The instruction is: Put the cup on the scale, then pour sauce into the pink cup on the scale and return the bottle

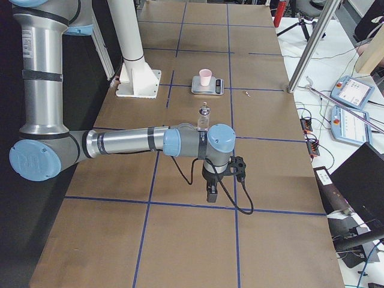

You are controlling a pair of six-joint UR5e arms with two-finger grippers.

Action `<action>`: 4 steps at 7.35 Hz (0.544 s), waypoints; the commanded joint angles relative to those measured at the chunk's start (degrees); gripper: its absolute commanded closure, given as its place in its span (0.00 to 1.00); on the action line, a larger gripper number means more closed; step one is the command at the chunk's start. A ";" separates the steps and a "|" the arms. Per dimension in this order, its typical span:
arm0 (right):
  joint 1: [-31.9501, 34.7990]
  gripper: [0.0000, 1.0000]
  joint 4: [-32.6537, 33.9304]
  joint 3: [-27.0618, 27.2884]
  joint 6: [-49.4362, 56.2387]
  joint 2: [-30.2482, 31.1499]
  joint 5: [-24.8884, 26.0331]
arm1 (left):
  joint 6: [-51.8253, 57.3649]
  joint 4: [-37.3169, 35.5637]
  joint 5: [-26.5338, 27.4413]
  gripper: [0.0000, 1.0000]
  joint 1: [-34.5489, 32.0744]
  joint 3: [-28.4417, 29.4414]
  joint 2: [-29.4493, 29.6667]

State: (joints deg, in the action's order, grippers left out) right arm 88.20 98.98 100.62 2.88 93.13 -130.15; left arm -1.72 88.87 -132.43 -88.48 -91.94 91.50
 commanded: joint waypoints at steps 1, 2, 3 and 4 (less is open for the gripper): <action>-0.39 0.00 -0.10 -0.34 -0.06 0.12 -0.36 | 0.32 -0.18 0.33 0.00 -0.02 0.18 0.00; -0.40 0.00 -0.27 -0.07 0.02 0.12 -0.89 | 0.41 -0.18 0.24 0.00 -0.02 0.18 -0.01; -0.40 0.00 -0.19 -0.16 -0.06 0.12 -0.98 | 0.41 -0.10 0.24 0.00 -0.02 0.27 -0.01; -0.40 0.00 -0.28 0.01 -0.06 0.12 -0.89 | 0.41 -0.18 0.07 0.00 -0.02 0.09 0.08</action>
State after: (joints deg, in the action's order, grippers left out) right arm 87.83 98.77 100.50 2.84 93.25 -130.99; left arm -1.34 88.73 -132.22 -88.50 -91.74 91.51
